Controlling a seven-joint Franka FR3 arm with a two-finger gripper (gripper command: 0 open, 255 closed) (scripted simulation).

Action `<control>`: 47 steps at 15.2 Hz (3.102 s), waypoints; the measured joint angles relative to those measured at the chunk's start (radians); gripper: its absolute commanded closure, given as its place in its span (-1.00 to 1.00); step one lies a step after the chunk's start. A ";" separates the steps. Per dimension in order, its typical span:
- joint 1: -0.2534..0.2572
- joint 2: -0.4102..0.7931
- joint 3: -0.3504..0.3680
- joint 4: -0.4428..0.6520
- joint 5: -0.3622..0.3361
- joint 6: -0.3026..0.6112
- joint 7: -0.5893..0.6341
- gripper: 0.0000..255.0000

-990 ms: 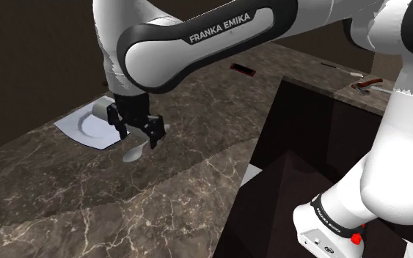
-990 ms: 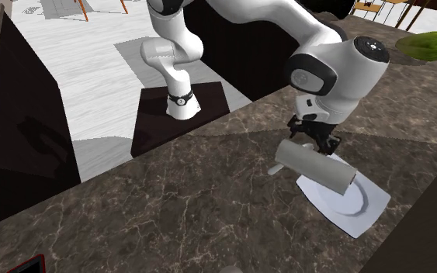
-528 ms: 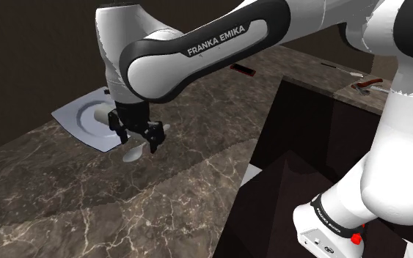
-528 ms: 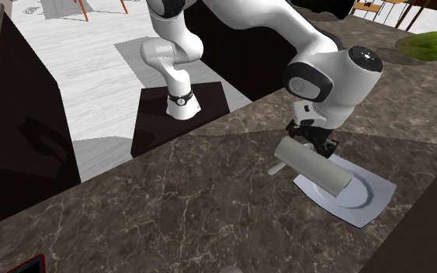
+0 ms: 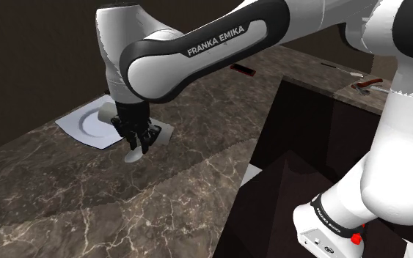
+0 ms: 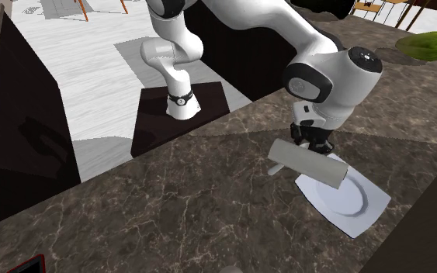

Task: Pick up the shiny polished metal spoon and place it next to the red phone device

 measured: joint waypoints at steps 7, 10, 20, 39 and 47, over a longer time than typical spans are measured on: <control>-0.003 -0.010 0.003 0.003 0.007 -0.013 -0.003 1.00; -0.007 -0.026 0.009 0.023 0.017 -0.047 -0.008 1.00; -0.017 -0.076 0.027 0.093 0.051 -0.159 -0.021 1.00; -0.314 -0.365 -0.085 -0.177 0.207 -0.144 -0.464 1.00; -0.412 -0.398 -0.174 -0.209 0.206 -0.149 -0.652 1.00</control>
